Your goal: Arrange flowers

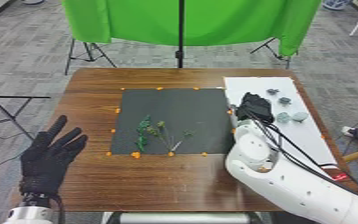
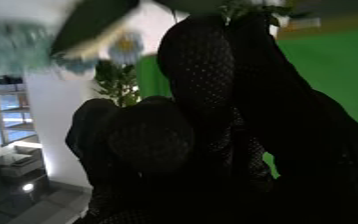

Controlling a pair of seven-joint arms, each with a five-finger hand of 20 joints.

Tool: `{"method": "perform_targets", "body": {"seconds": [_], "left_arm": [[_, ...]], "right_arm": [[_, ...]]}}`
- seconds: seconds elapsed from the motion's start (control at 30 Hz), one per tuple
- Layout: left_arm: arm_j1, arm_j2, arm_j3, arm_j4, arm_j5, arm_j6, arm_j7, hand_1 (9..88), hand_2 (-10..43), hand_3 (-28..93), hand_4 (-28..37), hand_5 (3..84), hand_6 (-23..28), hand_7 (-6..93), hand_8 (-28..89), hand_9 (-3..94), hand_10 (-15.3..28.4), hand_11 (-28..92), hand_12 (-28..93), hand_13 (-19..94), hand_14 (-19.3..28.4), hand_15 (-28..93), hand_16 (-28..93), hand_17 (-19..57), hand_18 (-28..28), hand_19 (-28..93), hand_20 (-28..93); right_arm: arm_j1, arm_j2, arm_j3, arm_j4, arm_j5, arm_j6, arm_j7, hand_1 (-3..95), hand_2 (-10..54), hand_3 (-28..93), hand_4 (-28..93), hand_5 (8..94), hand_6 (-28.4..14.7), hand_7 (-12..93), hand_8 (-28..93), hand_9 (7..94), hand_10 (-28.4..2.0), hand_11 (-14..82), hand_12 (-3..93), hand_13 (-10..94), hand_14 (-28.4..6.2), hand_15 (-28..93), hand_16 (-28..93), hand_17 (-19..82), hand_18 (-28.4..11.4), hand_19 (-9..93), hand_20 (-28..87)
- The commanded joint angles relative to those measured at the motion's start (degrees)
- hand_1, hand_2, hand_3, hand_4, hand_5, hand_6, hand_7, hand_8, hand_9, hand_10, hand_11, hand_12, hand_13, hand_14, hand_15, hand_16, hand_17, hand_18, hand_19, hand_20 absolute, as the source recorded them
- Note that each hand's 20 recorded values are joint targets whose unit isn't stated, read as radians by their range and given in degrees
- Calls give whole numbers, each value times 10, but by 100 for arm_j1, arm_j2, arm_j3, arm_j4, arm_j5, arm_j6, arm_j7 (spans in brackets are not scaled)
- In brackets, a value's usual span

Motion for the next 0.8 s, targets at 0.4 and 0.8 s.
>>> {"method": "perform_targets", "body": {"seconds": [0.4,0.8], "left_arm": [[60,-28,-110,-78,96,2,-233,157,71,756,-283,308,47,120,-101,312,193,209,119,214,284,464,-67,-115,284,512,36],[83,35,-95,-77,42,37,-219,178,78,790,-283,310,47,120,-102,312,193,209,118,214,284,464,-68,-115,284,512,34]], "right_arm": [[-954,-1332,710,-899,251,-1295,-79,580,-95,707,-281,927,-40,207,117,931,-121,399,266,857,-84,732,206,541,-230,932,544],[-952,-1329,540,-688,469,-1864,80,545,-95,658,-262,912,-37,244,110,898,-126,486,221,835,-95,767,205,523,-246,932,572]]}}
